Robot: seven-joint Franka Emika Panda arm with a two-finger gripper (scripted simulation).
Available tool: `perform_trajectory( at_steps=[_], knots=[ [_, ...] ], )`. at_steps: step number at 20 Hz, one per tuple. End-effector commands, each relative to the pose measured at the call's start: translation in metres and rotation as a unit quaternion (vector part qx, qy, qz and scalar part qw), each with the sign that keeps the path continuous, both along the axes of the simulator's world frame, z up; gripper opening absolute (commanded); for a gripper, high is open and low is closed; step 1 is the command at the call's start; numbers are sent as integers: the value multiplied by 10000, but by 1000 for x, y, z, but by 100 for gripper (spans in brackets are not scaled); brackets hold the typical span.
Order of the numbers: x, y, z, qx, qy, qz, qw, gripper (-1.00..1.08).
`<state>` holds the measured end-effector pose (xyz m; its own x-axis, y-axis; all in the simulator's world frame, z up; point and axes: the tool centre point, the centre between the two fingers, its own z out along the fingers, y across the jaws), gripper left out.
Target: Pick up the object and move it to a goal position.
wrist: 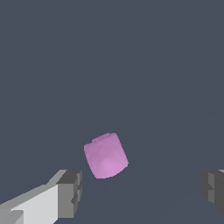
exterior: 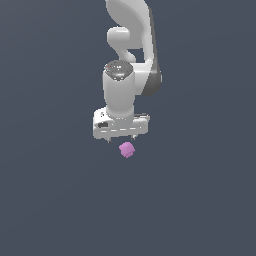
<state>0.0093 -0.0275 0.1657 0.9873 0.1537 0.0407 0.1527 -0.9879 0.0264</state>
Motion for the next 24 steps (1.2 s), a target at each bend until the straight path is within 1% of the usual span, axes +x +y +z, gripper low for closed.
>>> perform_trajectory(
  at_steps=[1,7,13,19,24],
  knots=[
    [-4,3,-12,-3,41,289,9996,100],
    [-14,12,-43,8,142,1088,9940,100],
    [-23,19,-65,34,205,1645,9862,100],
    [-28,22,-75,52,233,1922,9811,100],
    [-28,23,-76,53,237,1932,9809,100]
  ],
)
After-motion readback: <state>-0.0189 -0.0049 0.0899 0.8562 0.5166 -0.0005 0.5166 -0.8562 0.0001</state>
